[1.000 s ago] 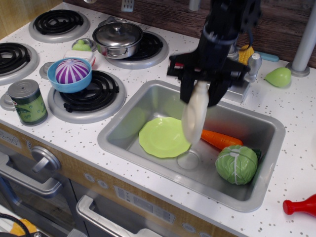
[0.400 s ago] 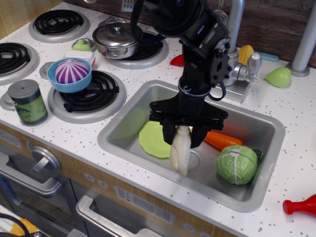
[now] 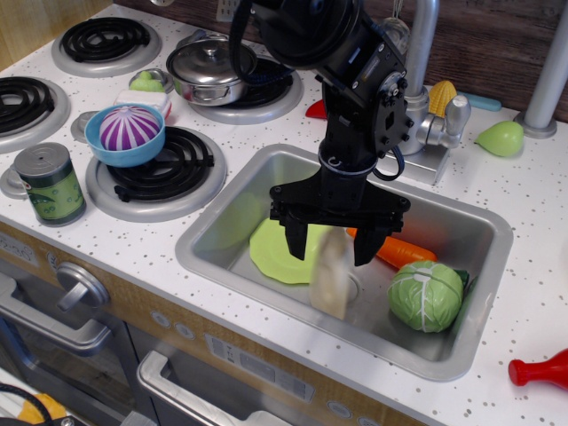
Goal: Put detergent in sink
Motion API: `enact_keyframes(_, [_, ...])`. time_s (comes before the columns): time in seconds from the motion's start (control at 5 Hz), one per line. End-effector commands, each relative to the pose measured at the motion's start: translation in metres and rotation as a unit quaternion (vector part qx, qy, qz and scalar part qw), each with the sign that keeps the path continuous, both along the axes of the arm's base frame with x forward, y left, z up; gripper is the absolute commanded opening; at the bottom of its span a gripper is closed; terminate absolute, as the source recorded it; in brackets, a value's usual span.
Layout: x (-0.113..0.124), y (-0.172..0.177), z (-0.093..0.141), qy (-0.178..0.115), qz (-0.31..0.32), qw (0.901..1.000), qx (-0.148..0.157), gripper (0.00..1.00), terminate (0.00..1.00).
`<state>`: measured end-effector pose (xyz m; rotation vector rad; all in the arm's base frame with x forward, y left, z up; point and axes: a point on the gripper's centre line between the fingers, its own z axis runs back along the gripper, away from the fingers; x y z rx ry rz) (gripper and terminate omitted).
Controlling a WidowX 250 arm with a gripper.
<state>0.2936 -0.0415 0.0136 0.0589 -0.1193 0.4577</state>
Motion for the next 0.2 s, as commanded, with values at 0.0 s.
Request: enact_keyframes(0.0, [0.0052, 0.0005, 0.0128, -0.024, -0.007, 0.9997, -0.004, 1.00, 1.00])
